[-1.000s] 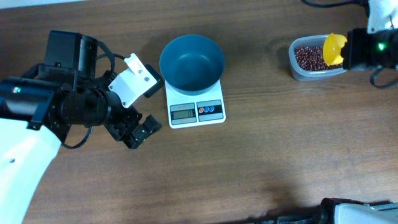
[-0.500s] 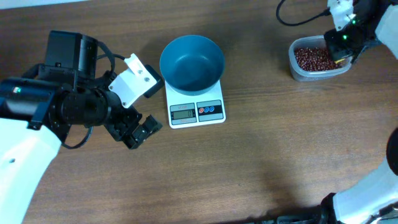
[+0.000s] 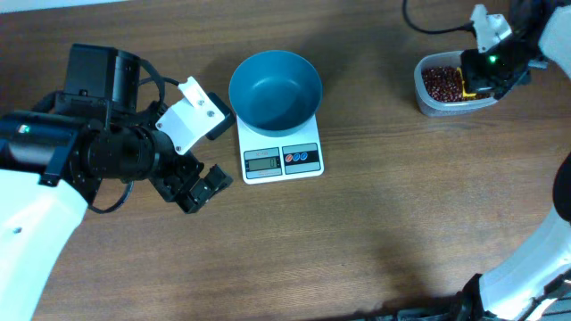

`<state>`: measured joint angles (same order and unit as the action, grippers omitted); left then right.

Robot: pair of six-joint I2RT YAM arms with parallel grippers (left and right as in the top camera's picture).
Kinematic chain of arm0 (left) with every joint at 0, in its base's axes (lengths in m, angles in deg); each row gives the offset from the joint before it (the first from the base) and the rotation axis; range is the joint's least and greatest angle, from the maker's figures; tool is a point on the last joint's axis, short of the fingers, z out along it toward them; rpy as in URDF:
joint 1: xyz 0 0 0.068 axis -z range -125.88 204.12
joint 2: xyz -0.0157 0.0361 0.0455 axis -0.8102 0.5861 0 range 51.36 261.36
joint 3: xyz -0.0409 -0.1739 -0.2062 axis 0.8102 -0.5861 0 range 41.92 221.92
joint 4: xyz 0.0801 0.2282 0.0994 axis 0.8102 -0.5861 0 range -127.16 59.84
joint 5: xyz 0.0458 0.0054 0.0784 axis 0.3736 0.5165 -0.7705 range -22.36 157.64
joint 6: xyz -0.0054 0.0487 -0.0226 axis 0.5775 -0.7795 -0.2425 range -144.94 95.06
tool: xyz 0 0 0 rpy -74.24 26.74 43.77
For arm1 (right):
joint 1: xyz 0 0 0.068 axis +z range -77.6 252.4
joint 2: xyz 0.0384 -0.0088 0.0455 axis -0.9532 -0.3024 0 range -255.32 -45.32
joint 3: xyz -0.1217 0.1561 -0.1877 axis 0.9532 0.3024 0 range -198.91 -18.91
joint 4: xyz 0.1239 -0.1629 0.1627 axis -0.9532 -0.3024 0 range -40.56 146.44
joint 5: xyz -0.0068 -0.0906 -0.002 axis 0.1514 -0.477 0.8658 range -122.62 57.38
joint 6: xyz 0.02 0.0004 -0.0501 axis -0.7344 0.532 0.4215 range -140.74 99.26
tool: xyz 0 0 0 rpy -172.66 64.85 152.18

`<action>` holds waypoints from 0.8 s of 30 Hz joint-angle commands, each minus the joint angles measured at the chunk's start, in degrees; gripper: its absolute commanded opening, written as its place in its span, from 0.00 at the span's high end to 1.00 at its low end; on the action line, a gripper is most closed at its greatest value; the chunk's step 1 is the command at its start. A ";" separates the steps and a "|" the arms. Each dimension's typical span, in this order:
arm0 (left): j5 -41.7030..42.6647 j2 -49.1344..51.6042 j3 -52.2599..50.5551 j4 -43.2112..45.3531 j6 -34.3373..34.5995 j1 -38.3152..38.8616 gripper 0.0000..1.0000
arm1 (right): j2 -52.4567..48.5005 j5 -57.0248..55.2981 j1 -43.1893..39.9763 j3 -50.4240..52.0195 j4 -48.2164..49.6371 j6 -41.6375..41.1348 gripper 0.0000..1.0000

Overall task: Scoop item into bowl and weigh 50g on scale
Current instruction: 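Scoop red beans and lift the filled scoop out of the tub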

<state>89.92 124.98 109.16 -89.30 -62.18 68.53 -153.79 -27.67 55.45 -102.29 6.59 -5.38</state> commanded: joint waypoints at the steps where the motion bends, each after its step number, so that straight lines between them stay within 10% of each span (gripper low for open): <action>1: 0.44 0.13 -0.24 -0.07 0.57 0.07 0.01 | -1.51 11.41 -3.76 0.13 -2.03 -2.71 0.96; 24: 0.44 0.13 -0.24 -0.07 0.57 0.07 0.01 | -1.64 34.29 -12.66 3.04 -3.19 -29.09 0.96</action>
<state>89.92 124.98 109.16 -89.30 -62.18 68.53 -155.03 3.98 42.81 -100.04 3.51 -31.77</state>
